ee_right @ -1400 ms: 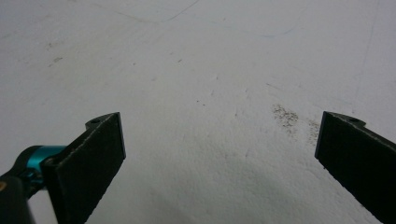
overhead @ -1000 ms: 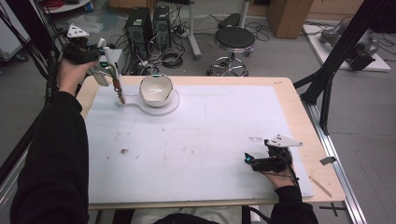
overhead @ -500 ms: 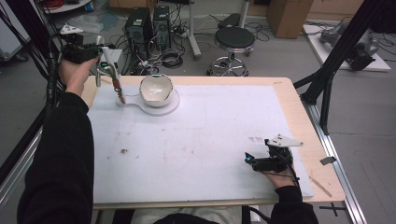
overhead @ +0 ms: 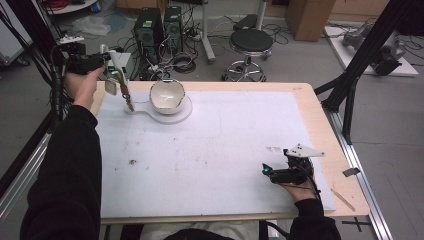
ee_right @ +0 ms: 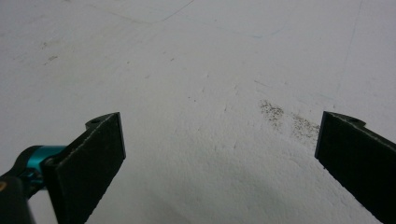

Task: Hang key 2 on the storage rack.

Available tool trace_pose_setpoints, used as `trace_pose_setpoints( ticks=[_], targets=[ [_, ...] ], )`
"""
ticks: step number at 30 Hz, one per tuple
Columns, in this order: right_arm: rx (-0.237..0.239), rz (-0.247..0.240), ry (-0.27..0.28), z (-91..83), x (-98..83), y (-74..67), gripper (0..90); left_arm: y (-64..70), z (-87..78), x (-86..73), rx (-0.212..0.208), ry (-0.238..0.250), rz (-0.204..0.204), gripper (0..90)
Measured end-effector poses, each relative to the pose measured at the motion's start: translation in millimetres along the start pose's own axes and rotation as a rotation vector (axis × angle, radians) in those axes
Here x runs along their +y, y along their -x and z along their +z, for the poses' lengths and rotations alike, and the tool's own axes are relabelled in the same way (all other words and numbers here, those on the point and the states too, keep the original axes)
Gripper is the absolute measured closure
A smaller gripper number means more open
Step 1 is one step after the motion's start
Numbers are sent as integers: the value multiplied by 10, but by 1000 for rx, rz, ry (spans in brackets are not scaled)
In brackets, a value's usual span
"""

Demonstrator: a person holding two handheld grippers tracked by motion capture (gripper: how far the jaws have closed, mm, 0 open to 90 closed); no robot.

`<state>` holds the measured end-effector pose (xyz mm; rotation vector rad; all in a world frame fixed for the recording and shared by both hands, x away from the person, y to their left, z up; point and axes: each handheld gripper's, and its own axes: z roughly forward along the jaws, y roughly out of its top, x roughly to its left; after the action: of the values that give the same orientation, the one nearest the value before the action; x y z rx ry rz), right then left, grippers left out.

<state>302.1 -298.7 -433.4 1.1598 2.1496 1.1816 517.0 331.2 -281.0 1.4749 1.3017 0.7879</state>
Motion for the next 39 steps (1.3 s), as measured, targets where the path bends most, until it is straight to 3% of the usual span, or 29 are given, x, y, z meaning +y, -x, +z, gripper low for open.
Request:
trace_pose_setpoints(
  ticks=[4,12,21,24,26,29,31,36,39],
  targets=[
    [3,0,-1,14,12,-2,8,55,-4,-16,11,2,2,743],
    [8,-6,0,22,24,2,8,42,-44,-45,5,-6,-20,743],
    [11,-6,6,19,29,-3,8,24,-116,-91,-16,6,43,733],
    [10,-3,6,13,32,-4,8,8,-170,-62,-9,16,35,630],
    [9,-5,8,14,33,-2,8,-23,-211,-44,-29,10,13,582],
    [10,-2,11,13,35,-4,8,-43,-287,-19,-42,-4,11,489],
    [11,-1,10,13,36,-7,7,-32,-352,-5,-17,-10,46,410],
    [11,4,18,4,46,-9,7,-24,-411,15,-24,-31,72,175],
    [13,5,24,0,52,-6,7,-46,-447,14,-70,-76,63,92]
  ],
)
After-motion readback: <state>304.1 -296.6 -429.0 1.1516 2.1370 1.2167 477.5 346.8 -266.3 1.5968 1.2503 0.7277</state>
